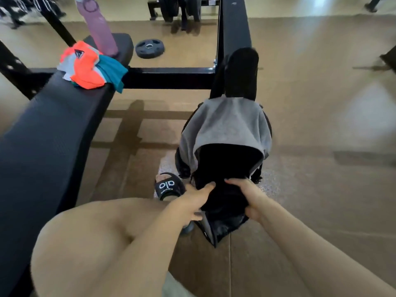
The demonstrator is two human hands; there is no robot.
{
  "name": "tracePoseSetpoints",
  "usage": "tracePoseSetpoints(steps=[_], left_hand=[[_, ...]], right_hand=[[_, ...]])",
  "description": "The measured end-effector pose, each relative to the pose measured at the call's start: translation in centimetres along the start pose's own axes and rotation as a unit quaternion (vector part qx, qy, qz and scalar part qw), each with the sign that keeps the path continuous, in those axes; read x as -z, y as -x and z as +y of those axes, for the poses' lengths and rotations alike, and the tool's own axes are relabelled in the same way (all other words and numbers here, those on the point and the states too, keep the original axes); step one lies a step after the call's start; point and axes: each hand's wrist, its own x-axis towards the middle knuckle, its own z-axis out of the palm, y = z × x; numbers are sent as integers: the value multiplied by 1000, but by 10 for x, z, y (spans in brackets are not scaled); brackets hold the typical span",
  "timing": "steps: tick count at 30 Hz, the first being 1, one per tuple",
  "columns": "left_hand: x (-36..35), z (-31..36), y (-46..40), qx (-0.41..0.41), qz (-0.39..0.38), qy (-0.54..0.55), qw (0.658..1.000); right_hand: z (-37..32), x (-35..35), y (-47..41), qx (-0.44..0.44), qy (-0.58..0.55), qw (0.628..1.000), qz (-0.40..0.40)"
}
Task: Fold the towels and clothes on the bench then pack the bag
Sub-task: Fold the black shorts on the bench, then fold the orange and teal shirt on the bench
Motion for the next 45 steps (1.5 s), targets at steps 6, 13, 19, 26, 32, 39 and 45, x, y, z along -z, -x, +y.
tracePoseSetpoints(steps=[6,13,19,26,32,39,45], left_hand=[[-6,13,-39,-37,37,80,995],[-9,4,-57,-31,-27,-13,999],[14,9,-27,-100,-31,-245,964],[114,72,58,-242,94,-348,901],[240,105,96,-304,257,-255,881],[347,84,52,-207,352,-380,830],[379,54,13,-161,363,-453,798]], right_hand=[[-7,-6,-75,30,23,995,96],[-12,-19,-75,-6,350,922,165],[-2,-25,-35,63,574,792,198],[-3,-100,50,276,673,686,-29],[-82,-250,26,377,521,762,-79],[-141,-396,-93,434,587,682,-50],[-168,-468,-167,461,661,592,13]])
